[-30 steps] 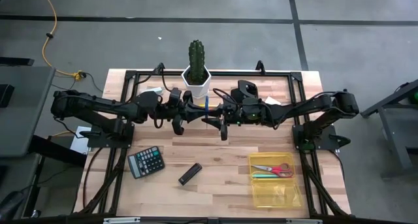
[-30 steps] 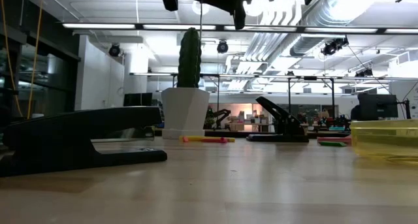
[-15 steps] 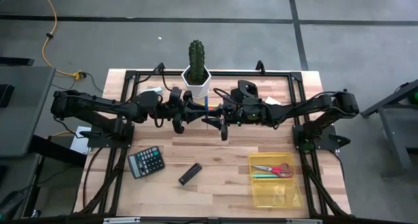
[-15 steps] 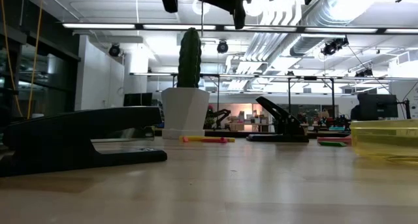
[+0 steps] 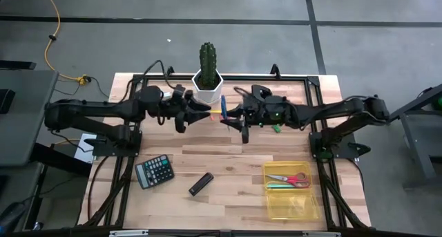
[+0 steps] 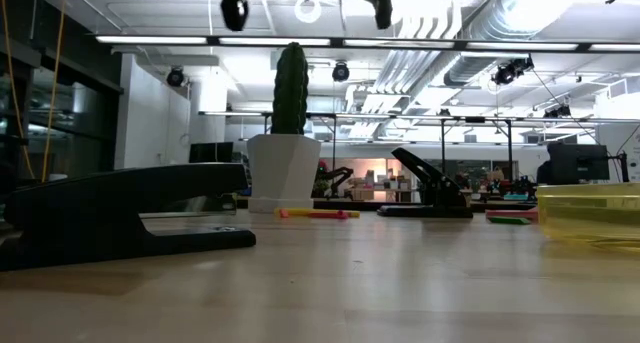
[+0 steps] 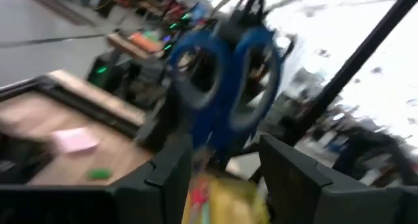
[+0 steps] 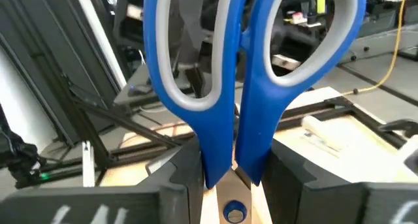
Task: Pack school essentials
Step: Put the blue scissors on the yellow supply box
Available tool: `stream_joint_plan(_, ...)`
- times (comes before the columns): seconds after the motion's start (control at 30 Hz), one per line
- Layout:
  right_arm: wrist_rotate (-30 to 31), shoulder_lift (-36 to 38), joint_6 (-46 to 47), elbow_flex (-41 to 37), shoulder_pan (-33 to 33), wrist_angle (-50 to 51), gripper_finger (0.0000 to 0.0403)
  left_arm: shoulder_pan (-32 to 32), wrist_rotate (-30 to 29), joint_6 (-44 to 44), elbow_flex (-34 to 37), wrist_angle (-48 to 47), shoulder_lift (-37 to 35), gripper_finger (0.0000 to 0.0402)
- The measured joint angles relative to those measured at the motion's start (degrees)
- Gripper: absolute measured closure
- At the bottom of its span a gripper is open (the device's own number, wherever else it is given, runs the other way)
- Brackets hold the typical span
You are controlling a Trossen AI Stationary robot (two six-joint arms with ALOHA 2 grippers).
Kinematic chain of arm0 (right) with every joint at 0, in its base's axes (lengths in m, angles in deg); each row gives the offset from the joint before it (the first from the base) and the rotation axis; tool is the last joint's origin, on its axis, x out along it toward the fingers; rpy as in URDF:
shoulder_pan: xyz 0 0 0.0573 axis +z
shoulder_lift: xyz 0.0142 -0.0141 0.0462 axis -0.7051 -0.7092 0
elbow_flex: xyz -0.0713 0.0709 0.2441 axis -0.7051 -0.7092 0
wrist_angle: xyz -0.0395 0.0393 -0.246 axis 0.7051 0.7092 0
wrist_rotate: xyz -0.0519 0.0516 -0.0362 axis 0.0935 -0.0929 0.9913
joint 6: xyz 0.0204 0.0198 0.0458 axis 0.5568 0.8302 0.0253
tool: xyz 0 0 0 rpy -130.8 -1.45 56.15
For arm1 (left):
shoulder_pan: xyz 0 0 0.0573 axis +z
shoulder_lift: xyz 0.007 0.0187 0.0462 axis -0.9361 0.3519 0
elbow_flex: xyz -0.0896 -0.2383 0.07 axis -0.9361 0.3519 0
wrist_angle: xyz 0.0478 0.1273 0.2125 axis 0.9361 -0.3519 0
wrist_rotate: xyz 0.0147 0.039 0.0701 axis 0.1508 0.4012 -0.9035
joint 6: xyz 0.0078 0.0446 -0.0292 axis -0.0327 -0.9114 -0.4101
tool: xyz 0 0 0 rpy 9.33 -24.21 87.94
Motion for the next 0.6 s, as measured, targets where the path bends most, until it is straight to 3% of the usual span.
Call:
stream_joint_plan(0.17,-1.8,5.0,-2.0,0.0,-1.4,6.4,0.0302,-0.1,-4.4,-4.7,0.0,-8.3,-6.7,0.0234)
stream_joint_plan(0.4,-4.5,13.7,-3.9,-3.1,-1.8,12.6,0.0301,-3.0,-13.1,-12.8,0.0,-9.2,-15.3,0.0234)
stream_joint_plan(0.6,-3.8,22.7,-0.7,-11.7,-1.8,7.4,0.0301,-10.9,-22.5,-23.8,0.0,-11.7,-17.0,0.0234)
